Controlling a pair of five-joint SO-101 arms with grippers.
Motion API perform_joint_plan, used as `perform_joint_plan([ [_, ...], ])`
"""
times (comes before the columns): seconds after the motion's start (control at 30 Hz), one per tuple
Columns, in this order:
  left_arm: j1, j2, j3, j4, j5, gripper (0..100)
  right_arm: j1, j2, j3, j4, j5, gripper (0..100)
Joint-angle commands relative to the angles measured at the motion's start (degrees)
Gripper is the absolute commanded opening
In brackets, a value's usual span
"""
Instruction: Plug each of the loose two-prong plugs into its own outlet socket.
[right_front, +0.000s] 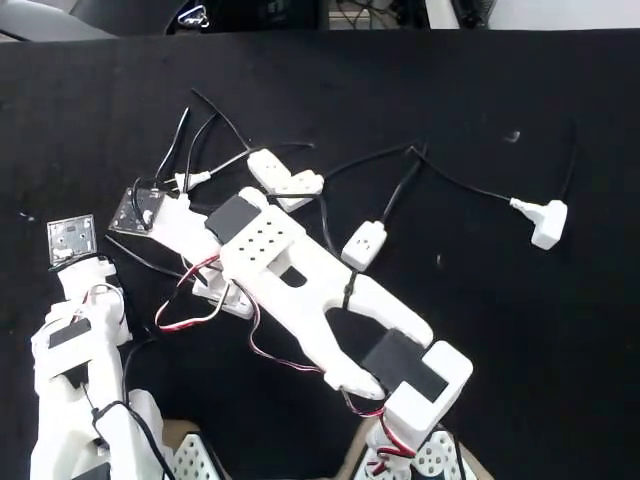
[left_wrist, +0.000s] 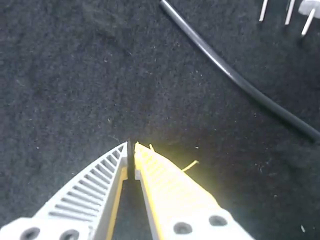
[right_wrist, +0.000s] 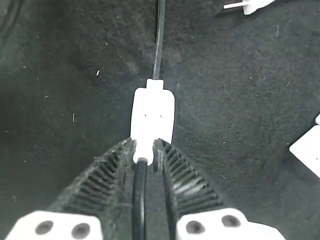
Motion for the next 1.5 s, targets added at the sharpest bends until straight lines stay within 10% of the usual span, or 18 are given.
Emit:
perform_joint_plan([
  [0.0,-0.5,-0.7,-0.3,-0.7,0.4,3,-0.2,0.9,1.4,-0.5,-0.8,1.1],
  [1.47,-2.3,-0.7,-0.2,-0.7,0.6,3,3.7,6.7,2.3,-4.0,5.2,1.1],
])
